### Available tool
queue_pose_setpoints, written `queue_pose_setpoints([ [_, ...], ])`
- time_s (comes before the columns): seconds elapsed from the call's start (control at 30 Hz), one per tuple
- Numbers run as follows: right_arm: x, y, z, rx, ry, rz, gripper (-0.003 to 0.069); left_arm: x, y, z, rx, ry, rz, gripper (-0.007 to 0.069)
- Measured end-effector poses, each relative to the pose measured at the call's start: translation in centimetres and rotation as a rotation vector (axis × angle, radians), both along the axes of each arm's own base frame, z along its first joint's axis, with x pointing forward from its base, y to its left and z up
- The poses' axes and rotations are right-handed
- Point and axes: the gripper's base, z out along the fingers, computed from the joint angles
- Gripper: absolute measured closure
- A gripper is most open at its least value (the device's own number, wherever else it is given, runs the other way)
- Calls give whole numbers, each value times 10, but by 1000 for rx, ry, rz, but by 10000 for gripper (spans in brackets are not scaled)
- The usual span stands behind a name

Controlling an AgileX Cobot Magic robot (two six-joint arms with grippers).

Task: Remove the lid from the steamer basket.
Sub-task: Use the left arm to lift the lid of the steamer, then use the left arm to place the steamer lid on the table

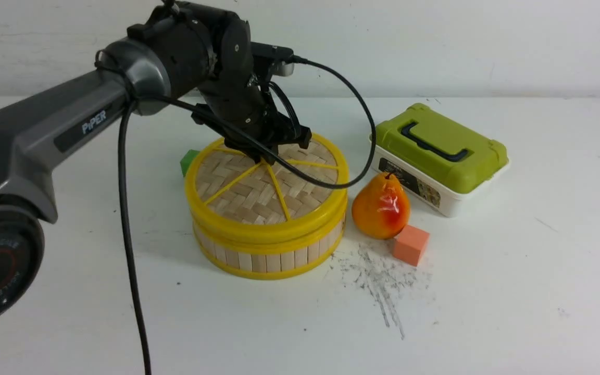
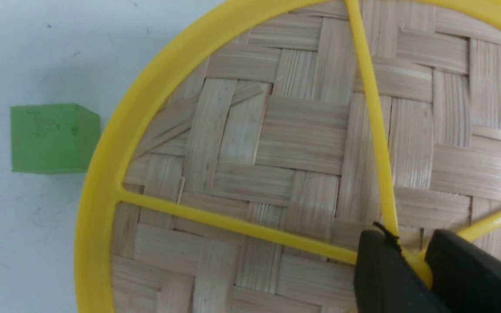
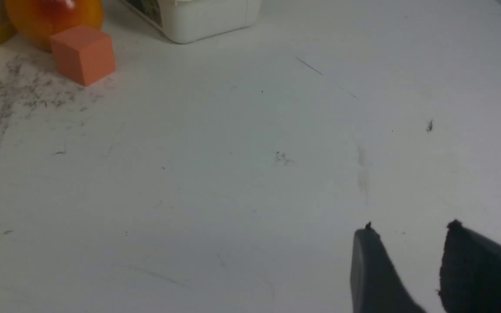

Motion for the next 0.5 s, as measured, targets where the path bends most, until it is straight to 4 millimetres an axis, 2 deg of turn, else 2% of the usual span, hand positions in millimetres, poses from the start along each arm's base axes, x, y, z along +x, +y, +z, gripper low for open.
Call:
queue_pose_setpoints([
  [0.07,0,0,0,0,0,0,419,-7,3,21,-18,-39,1,514],
  [0.1,0,0,0,0,0,0,419,-7,3,21,-18,-39,1,514],
  [0.17,0,0,0,0,0,0,419,-22,13,63,-40,-135,2,514],
  [0.2,0,0,0,0,0,0,419,-24,14,66,-43,-142,3,514],
  [0.23,0,0,0,0,0,0,419,-34,23,95,-52,-220,10,514],
  [0.27,0,0,0,0,0,0,419,-36,24,98,-53,-229,10,514],
  [0.3,0,0,0,0,0,0,419,-49,39,128,-65,-307,30,514],
  [0.33,0,0,0,0,0,0,419,-56,48,141,-68,-343,51,514],
  [0.43,0,0,0,0,0,0,419,-66,80,161,-60,-401,142,514],
  [0.5,0,0,0,0,0,0,419,-72,107,163,-46,-410,225,514],
])
